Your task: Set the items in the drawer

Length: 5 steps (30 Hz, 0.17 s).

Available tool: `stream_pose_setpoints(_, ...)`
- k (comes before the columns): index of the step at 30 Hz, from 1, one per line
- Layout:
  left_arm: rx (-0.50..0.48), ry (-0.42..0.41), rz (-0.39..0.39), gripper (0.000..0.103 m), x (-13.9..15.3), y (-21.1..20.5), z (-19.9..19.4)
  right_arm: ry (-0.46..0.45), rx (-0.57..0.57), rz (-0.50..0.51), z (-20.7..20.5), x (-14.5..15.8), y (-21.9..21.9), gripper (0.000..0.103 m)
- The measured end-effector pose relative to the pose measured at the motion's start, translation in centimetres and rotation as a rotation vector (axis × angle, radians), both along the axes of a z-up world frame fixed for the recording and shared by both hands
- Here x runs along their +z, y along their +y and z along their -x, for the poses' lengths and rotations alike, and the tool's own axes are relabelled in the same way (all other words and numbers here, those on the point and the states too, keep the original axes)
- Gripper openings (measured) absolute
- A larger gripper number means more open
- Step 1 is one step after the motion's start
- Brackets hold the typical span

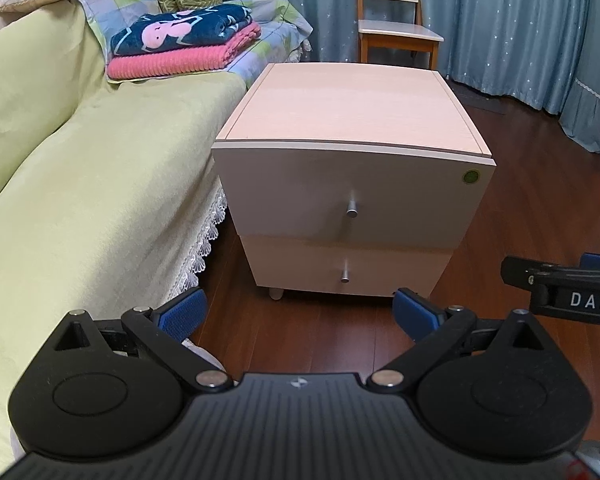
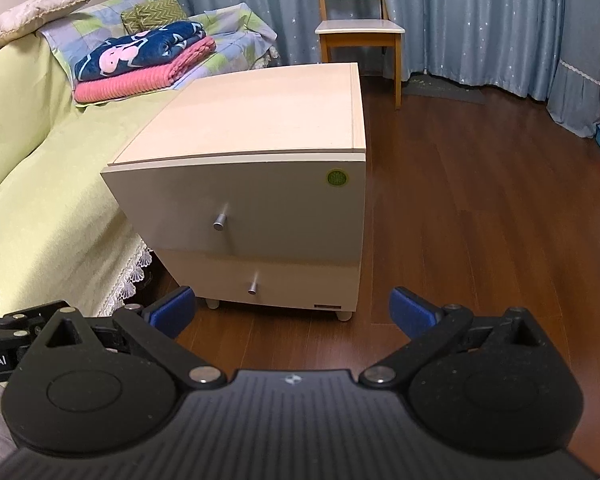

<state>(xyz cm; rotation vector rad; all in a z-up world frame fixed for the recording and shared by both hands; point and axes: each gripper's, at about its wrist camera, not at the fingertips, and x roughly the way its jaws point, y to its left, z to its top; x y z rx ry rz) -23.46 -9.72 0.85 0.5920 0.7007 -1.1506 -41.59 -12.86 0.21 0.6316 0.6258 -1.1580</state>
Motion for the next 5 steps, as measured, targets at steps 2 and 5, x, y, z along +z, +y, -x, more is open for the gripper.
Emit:
stream_pose_setpoints(2, -0.007, 0.008, 0.002, 0.100, -0.15, -0.19, -0.02, 0.004, -0.002, -0.001, 0.05, -0.01, -0.01, 0.102)
stream_pose_setpoints(5, -0.016, 0.017, 0.008, 0.101, -0.32, -0.48, -0.04, 0.008, -0.005, -0.006, -0.02, -0.31, -0.24, 0.102)
